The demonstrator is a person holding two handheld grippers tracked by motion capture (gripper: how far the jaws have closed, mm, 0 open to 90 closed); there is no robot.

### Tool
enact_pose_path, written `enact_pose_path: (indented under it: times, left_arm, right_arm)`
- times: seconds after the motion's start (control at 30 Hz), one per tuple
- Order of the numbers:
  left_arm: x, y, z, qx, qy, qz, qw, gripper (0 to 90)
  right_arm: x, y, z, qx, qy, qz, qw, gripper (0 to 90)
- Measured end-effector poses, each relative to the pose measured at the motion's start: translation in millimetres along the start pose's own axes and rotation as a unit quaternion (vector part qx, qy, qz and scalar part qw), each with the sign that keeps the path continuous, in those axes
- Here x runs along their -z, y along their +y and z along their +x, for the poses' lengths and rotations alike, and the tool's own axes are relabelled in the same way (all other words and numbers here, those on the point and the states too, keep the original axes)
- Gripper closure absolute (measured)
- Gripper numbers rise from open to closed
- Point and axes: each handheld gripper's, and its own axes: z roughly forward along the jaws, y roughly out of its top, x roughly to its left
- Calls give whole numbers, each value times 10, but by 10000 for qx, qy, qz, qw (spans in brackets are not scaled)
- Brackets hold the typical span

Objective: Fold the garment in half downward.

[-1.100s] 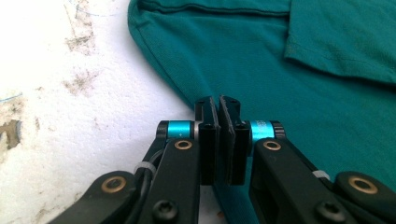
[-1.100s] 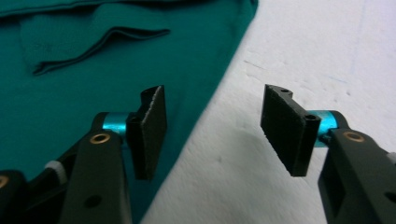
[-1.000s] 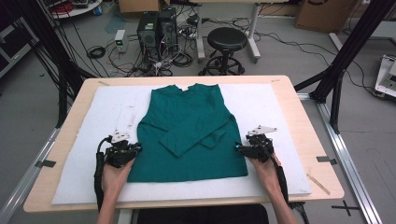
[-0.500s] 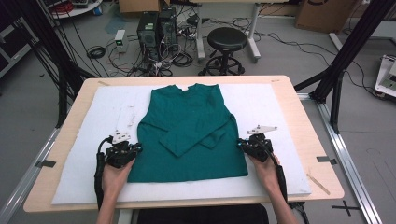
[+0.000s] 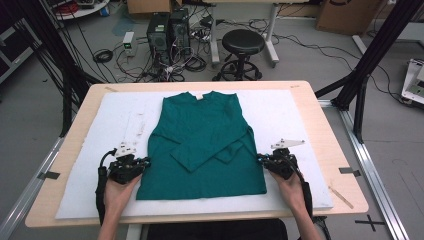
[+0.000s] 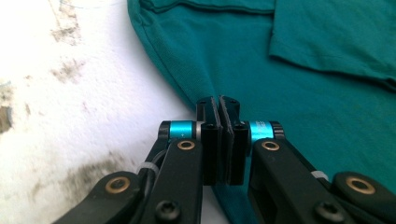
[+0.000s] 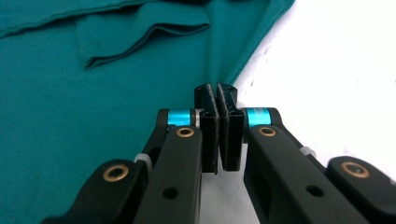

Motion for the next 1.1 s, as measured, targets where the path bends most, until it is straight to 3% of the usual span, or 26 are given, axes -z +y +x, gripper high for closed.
enact_pose_path:
  times: [0.13,0.33,1.1]
  left_arm:
    - [84,-79,-41,-47,-148,-7,9999,873]
    - [202,-177,-153,-161,-181,-30,9997,873]
    - [531,-519,-414,-341,-490,75,9982,872]
  right_arm:
    - [93,-80,40,72,78,9,9999,890]
    - [204,-198,189,456,-124,-31,9989,887]
    - [569,-629,435,655,163,-19,9977,884]
